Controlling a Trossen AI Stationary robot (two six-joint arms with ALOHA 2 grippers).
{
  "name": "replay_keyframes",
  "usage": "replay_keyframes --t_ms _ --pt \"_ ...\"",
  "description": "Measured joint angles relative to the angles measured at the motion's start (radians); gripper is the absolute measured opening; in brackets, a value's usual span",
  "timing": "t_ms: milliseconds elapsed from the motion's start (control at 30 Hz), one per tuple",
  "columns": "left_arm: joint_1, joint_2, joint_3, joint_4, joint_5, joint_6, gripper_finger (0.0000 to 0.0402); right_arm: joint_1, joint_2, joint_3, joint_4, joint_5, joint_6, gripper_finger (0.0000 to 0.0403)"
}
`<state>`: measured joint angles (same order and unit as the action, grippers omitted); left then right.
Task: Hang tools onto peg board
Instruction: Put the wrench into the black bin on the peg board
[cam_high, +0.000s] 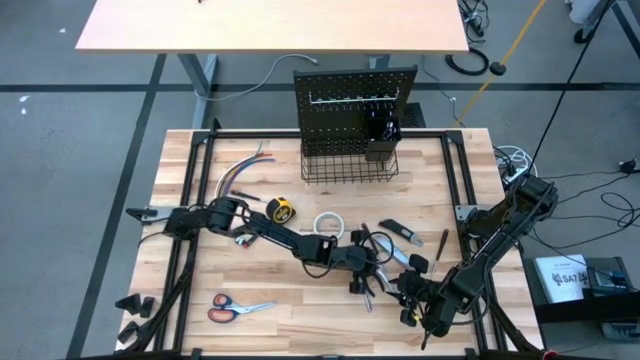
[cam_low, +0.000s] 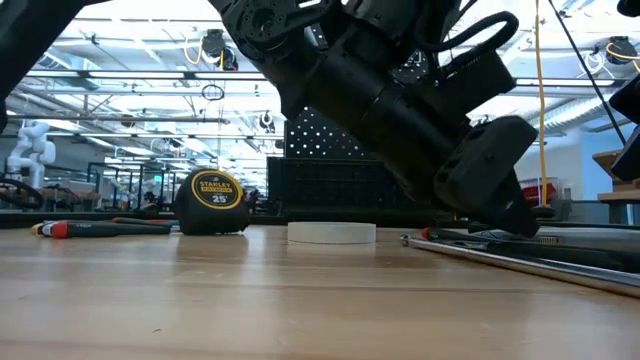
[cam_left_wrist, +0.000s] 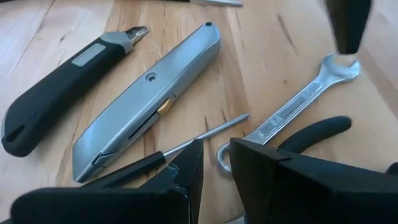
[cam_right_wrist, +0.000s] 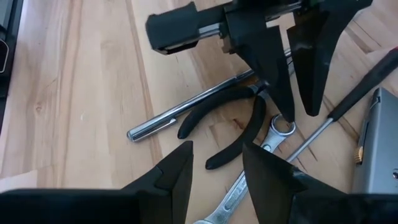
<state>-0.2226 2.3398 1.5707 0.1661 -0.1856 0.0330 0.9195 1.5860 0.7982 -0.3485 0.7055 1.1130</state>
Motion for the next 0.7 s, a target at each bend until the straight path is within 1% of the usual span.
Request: replay_keyframes --t_ms 167,700 --pt "0.011 0.0 0.0 -0.03 0.0 -0.002 0.0086 0.0 0.0 0.0 0.0 0.0 0.0 0.013" --pt "0.012 -0.001 -0.001 -0.034 0.0 -0.002 0.0086 0.0 0.0 0.0 0.0 0.0 0.0 0.013"
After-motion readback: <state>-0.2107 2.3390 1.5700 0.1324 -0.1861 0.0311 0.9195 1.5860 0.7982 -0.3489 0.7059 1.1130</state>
